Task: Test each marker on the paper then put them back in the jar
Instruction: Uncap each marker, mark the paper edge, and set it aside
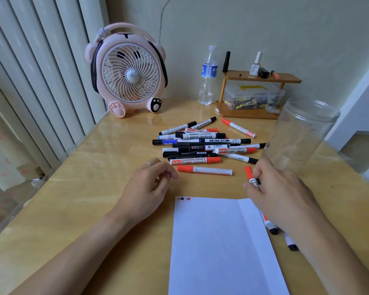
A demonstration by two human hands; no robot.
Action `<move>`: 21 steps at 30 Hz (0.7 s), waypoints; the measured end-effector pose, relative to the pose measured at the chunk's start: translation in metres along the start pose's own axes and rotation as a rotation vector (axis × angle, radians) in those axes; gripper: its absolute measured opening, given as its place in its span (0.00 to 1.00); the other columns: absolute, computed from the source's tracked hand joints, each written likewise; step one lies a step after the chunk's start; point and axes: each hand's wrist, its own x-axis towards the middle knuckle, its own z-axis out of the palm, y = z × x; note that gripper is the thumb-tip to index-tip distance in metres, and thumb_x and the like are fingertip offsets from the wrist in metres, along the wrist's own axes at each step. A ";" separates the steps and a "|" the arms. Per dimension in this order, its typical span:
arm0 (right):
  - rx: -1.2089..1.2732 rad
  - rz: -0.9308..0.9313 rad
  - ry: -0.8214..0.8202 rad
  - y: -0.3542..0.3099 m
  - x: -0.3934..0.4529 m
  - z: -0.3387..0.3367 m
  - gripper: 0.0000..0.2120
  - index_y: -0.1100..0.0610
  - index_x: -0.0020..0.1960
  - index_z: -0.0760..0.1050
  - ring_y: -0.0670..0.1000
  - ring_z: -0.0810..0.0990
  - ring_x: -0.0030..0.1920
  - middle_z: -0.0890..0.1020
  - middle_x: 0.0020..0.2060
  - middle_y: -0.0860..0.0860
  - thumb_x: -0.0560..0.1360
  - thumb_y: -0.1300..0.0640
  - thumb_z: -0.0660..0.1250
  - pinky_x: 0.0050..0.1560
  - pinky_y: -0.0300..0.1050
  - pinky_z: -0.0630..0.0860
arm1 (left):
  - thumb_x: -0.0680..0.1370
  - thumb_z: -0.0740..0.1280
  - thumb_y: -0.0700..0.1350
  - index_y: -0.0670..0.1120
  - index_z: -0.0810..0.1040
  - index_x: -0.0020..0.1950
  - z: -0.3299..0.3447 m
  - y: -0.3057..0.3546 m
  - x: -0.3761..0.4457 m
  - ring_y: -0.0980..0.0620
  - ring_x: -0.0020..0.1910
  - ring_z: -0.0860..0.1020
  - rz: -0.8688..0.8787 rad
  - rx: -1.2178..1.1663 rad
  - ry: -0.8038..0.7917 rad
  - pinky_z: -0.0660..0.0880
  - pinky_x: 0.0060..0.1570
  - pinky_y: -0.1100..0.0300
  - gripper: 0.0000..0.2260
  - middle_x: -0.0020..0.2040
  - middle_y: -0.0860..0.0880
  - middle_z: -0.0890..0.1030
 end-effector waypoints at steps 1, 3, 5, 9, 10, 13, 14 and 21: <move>-0.003 0.003 -0.006 0.000 0.000 0.000 0.12 0.50 0.49 0.63 0.55 0.77 0.38 0.78 0.36 0.49 0.80 0.47 0.65 0.33 0.46 0.69 | 0.79 0.64 0.33 0.54 0.81 0.46 0.000 -0.001 0.000 0.51 0.42 0.76 -0.014 0.002 0.005 0.70 0.40 0.63 0.15 0.44 0.53 0.79; -0.020 0.006 -0.027 -0.001 0.001 0.004 0.12 0.52 0.48 0.63 0.55 0.77 0.37 0.76 0.36 0.48 0.80 0.48 0.65 0.33 0.46 0.68 | 0.79 0.64 0.34 0.54 0.82 0.45 0.001 0.000 0.000 0.51 0.41 0.76 -0.041 -0.009 0.001 0.68 0.39 0.66 0.15 0.44 0.53 0.79; -0.073 0.032 -0.042 -0.002 0.002 0.010 0.11 0.53 0.49 0.63 0.56 0.76 0.38 0.75 0.38 0.48 0.81 0.49 0.64 0.34 0.46 0.67 | 0.79 0.64 0.34 0.53 0.82 0.45 0.001 0.002 0.000 0.52 0.40 0.76 -0.054 -0.016 -0.009 0.67 0.38 0.67 0.15 0.44 0.53 0.79; -0.161 0.110 -0.075 0.001 0.002 0.019 0.12 0.53 0.42 0.63 0.55 0.73 0.42 0.75 0.42 0.49 0.82 0.50 0.60 0.38 0.46 0.67 | 0.79 0.64 0.34 0.54 0.82 0.44 0.002 0.002 0.000 0.51 0.42 0.77 -0.053 -0.006 -0.016 0.68 0.39 0.67 0.15 0.44 0.54 0.80; -0.174 0.128 -0.079 0.001 0.002 0.019 0.14 0.52 0.40 0.61 0.54 0.72 0.43 0.74 0.42 0.49 0.82 0.51 0.60 0.39 0.45 0.66 | 0.79 0.64 0.34 0.54 0.82 0.44 0.002 0.001 -0.001 0.50 0.42 0.77 -0.055 -0.004 -0.019 0.68 0.39 0.67 0.16 0.44 0.54 0.80; -0.218 0.162 -0.066 0.000 0.001 0.016 0.16 0.52 0.38 0.57 0.55 0.70 0.44 0.69 0.40 0.49 0.82 0.54 0.59 0.41 0.45 0.65 | 0.79 0.64 0.34 0.55 0.82 0.44 0.004 0.000 0.000 0.50 0.40 0.76 -0.057 -0.003 -0.021 0.68 0.38 0.65 0.16 0.43 0.54 0.79; -0.229 0.161 -0.051 -0.001 0.001 0.016 0.17 0.52 0.38 0.56 0.55 0.69 0.44 0.67 0.39 0.49 0.82 0.55 0.59 0.41 0.44 0.64 | 0.79 0.64 0.34 0.55 0.82 0.44 0.005 -0.001 0.000 0.50 0.40 0.76 -0.059 -0.004 -0.020 0.68 0.38 0.65 0.16 0.43 0.54 0.79; 0.032 -0.343 0.238 -0.015 0.027 0.050 0.07 0.55 0.52 0.77 0.56 0.78 0.50 0.79 0.48 0.50 0.76 0.63 0.70 0.44 0.50 0.74 | 0.79 0.64 0.34 0.54 0.81 0.45 0.006 -0.001 0.000 0.52 0.40 0.77 -0.066 0.003 -0.015 0.68 0.38 0.67 0.15 0.44 0.56 0.79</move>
